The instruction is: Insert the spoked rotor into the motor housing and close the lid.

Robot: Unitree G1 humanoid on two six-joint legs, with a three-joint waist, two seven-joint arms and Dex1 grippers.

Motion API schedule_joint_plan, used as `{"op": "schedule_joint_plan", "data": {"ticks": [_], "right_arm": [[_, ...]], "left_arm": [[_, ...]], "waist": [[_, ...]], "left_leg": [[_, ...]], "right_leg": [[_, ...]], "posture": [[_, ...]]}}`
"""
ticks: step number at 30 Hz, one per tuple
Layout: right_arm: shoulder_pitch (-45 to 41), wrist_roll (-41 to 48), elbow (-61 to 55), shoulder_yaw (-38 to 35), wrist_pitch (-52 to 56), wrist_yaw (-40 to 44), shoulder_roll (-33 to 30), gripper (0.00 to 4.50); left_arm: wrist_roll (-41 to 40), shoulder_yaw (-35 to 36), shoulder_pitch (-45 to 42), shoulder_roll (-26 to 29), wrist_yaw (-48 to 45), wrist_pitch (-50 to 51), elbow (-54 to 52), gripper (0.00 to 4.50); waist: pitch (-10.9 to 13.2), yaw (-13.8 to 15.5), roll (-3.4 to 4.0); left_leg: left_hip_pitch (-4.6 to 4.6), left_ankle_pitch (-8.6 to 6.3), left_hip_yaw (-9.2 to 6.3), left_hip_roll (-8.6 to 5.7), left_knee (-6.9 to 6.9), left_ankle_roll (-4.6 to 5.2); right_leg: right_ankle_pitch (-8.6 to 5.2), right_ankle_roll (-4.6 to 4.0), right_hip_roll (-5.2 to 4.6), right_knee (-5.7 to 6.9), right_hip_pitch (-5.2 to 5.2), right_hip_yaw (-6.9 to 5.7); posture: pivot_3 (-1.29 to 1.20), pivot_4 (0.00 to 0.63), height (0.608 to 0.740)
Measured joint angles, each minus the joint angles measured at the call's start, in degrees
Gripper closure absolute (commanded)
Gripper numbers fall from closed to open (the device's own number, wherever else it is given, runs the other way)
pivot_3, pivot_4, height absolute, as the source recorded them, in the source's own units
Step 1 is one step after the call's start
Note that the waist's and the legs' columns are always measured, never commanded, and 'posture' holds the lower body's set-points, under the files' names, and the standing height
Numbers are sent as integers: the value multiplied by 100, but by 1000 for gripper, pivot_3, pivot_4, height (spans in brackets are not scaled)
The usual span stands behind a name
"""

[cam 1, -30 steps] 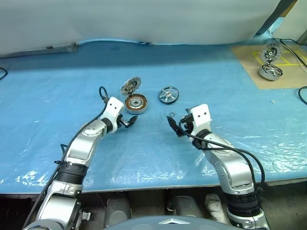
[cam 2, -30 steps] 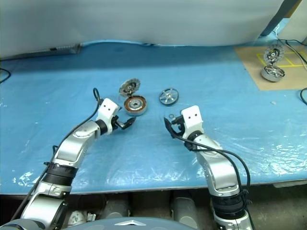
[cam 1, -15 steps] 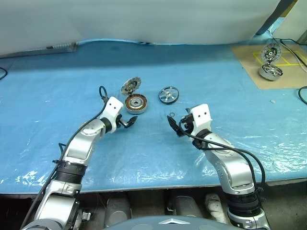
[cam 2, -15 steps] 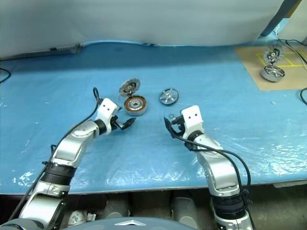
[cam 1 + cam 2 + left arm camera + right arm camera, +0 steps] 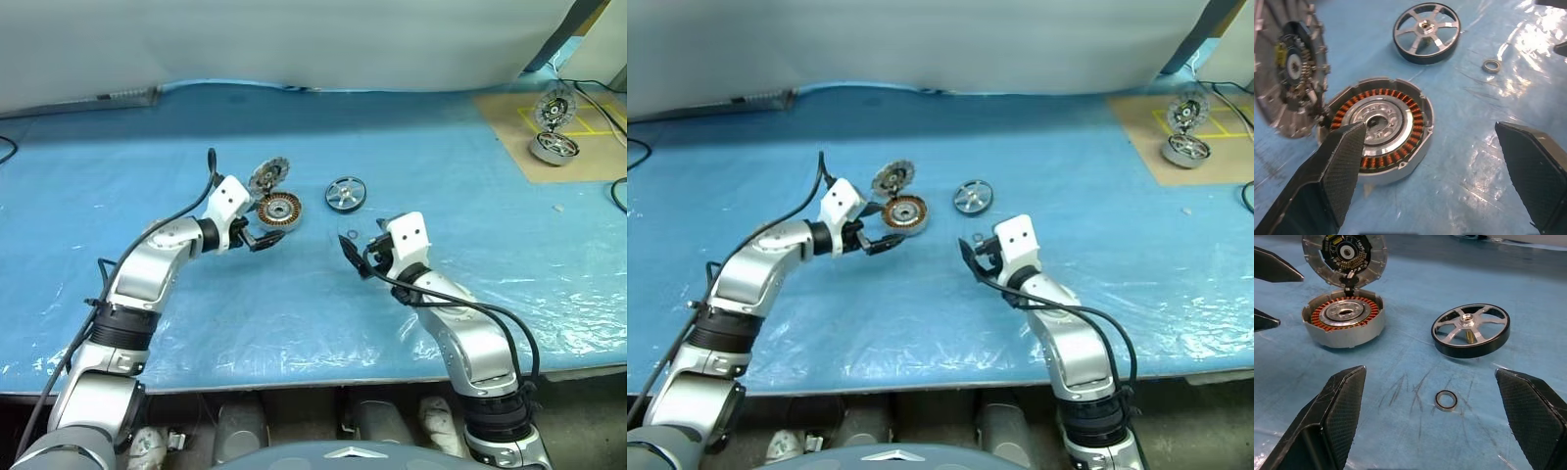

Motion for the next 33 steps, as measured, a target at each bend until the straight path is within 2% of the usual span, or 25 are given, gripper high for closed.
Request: {"op": "schedule_joint_plan", "data": {"ticks": [6,13,21,33], "right_arm": [[-16,-57,79,233,-393,50,54,15],[-40,-240,347,448,-886,37,145,15],[-41,-423,532,522,-1129,-78,286,15],[-43,-520,690,516,-1204,-92,335,15]], "left_arm": [[480,-566,-791,-28,-427,-540,1368,0],[889,-739,-1563,-389,-489,-1087,2561,0],[1330,-780,-1888,-495,-255,-1348,3254,0],[1482,-798,-1894,-644,-239,-1315,3281,0]], "waist": [[0,1,0],[0,7,-1],[1,18,-1],[1,30,-1]], "left_leg": [[-1,1,-1,-1,1,-1],[-1,1,-2,-2,3,-2],[6,2,-4,-1,12,-4],[5,2,-4,-1,15,-4]], "right_leg": [[5,8,0,5,0,1],[9,14,-1,17,0,2],[3,5,-2,44,0,1],[-9,-15,-3,47,0,2]], "posture": [[0,150,740],[0,150,740],[0,150,740],[0,150,740]]}}
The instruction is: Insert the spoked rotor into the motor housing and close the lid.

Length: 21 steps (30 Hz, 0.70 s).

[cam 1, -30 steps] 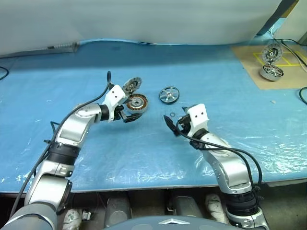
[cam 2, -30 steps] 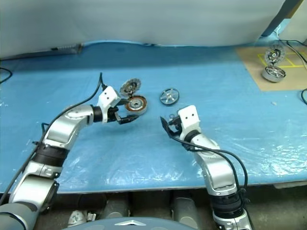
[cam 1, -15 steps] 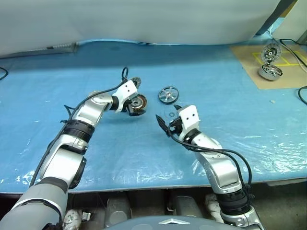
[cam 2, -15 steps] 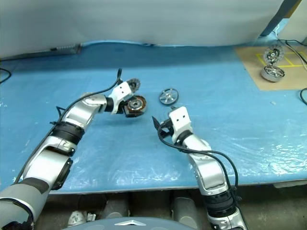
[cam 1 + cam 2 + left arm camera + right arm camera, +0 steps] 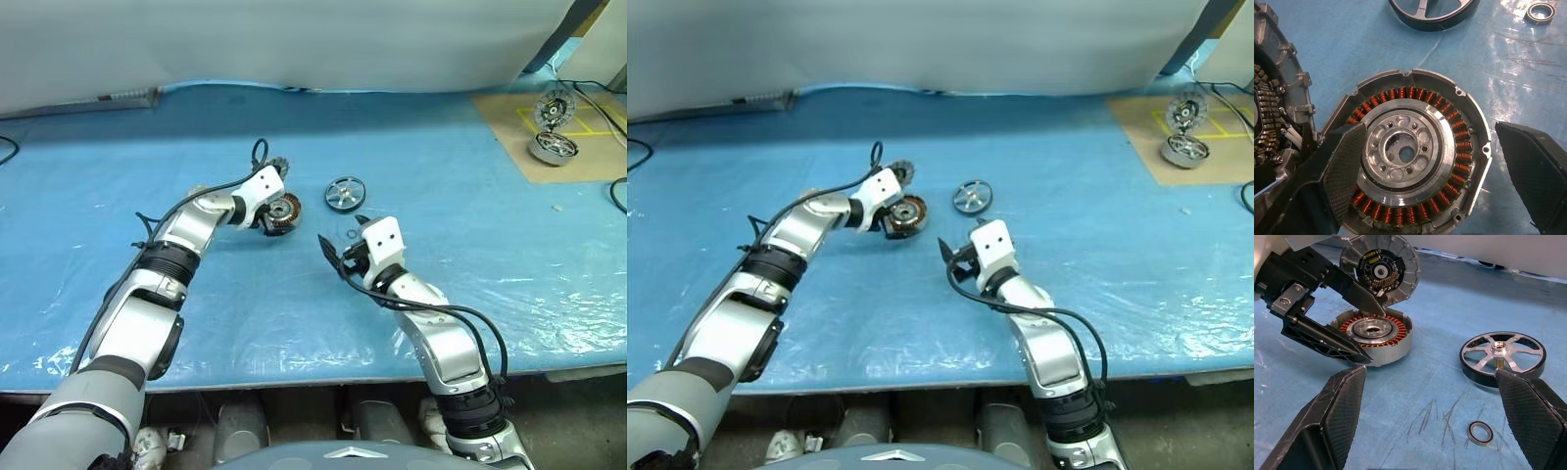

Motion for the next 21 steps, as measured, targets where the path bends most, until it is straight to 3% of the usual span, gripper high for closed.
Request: {"op": "schedule_joint_plan", "data": {"ticks": [11,21], "right_arm": [[-10,-38,5,-5,1,-31,13,15],[-8,-39,22,-55,3,-32,0,15]], "left_arm": [[210,-114,37,-2,-163,60,-110,0],[420,-131,-489,-362,-24,-97,758,0]], "waist": [[0,1,0],[0,93,0]], "left_leg": [[2,0,0,0,-2,0],[4,5,1,-2,1,-8]], "right_leg": [[-2,-2,-1,0,0,0],[-2,-2,-7,3,1,0]], "posture": [[0,150,740],[0,150,740]]}}
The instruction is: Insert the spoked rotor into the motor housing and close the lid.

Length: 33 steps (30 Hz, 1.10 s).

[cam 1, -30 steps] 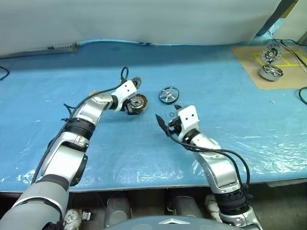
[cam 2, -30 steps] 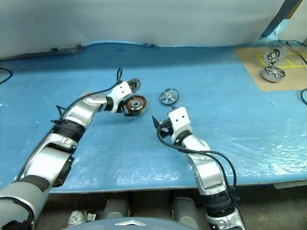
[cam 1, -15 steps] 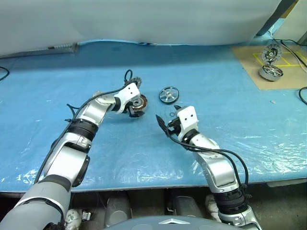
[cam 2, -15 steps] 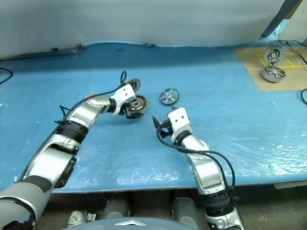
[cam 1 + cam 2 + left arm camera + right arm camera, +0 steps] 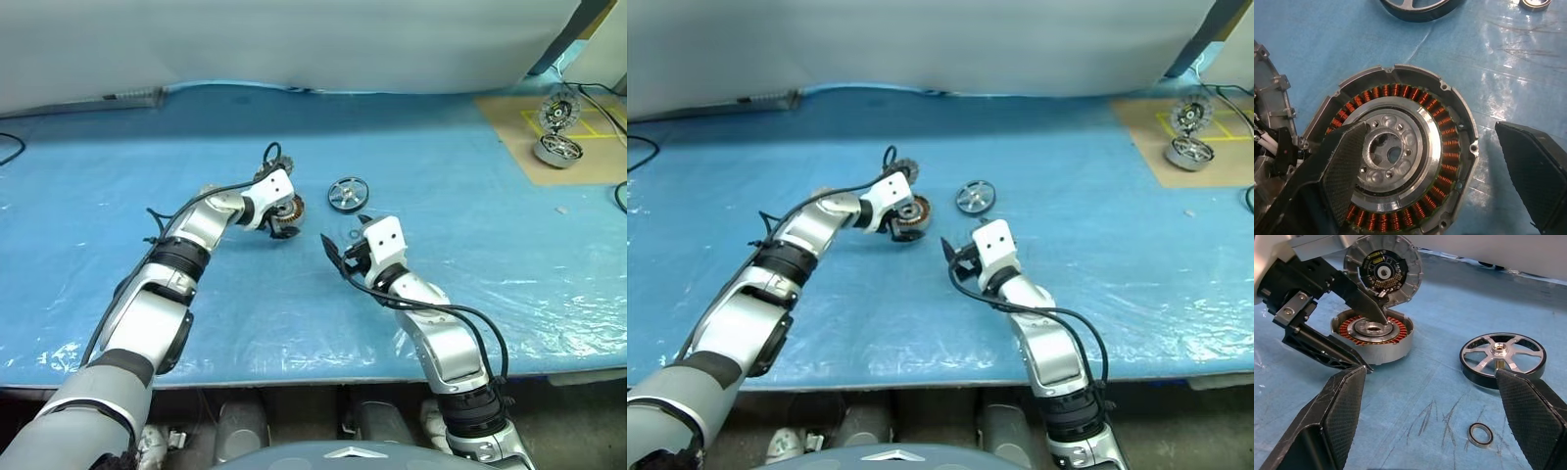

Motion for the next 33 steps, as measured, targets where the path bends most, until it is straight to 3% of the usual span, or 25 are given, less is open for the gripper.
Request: {"op": "schedule_joint_plan", "data": {"ticks": [4,7,12,33], "right_arm": [[0,-1,4,-1,2,-1,1,15],[1,-3,4,-9,11,-8,-1,0],[21,-4,4,-19,37,-28,6,0],[43,-7,4,-19,122,-6,-7,0]], "left_arm": [[118,-13,-305,-94,68,-100,489,0],[197,-25,-386,-93,33,-263,638,563],[216,-50,-380,-75,-190,-510,479,2044],[8,-49,1079,573,-973,-210,-1866,2044]], "waist": [[0,32,0],[0,29,0],[0,27,0],[2,16,1]], "left_leg": [[0,1,0,0,0,0],[-1,1,0,0,-7,-1],[-2,1,-1,0,-20,-1],[-2,1,1,3,-33,-1]], "right_leg": [[0,0,0,1,0,0],[0,1,2,-4,0,0],[1,3,4,-15,0,-3],[-2,-1,4,-31,-1,-5]], "posture": [[0,150,740],[0,150,740],[0,150,740],[0,150,740]]}}
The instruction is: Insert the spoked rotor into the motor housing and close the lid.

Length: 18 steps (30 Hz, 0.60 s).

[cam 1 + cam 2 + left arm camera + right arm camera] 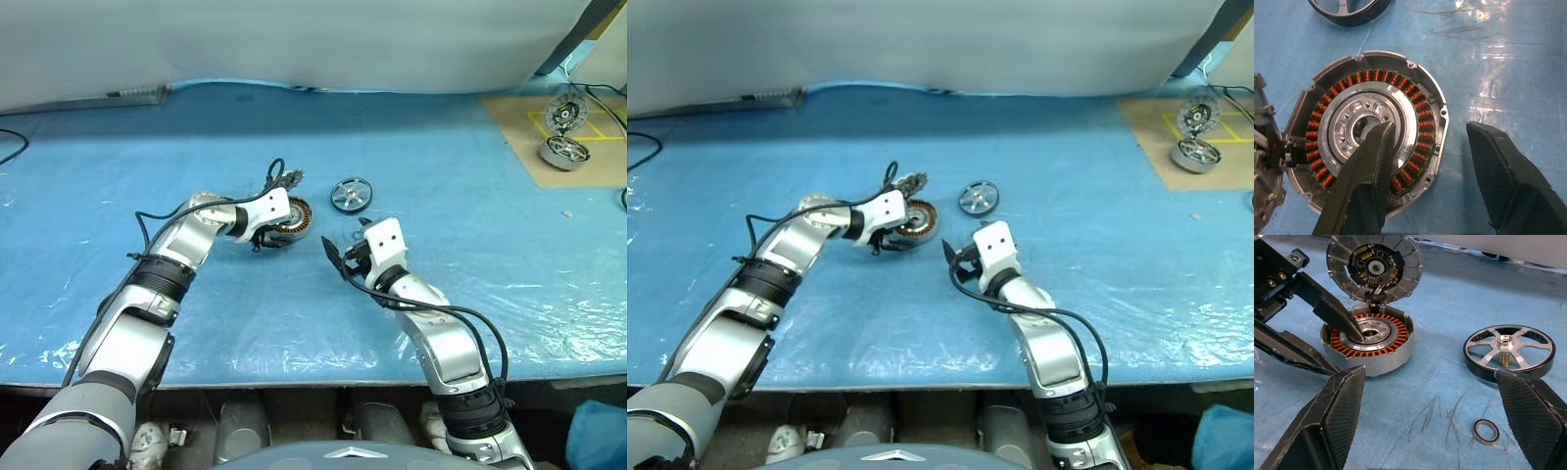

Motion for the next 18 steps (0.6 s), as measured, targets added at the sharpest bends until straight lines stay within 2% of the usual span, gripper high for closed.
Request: {"op": "schedule_joint_plan", "data": {"ticks": [8,13,18], "right_arm": [[-3,0,6,0,28,2,11,0],[-23,-4,88,2,28,6,24,0],[-22,-17,104,3,27,5,26,0]], "left_arm": [[-361,216,-326,-149,146,929,41,2044],[-503,455,-827,-335,510,1310,356,2044],[-580,380,-871,-377,389,1485,500,2044]], "waist": [[10,0,7],[10,1,7],[11,-11,8]], "left_leg": [[-7,0,0,-1,2,0],[-10,0,0,-2,0,0],[-12,0,-1,3,-8,0]], "right_leg": [[0,0,1,0,-5,-1],[1,1,1,-9,-5,-1],[14,21,12,-20,-5,-1]], "posture": [[0,150,740],[0,150,740],[0,150,740]]}}
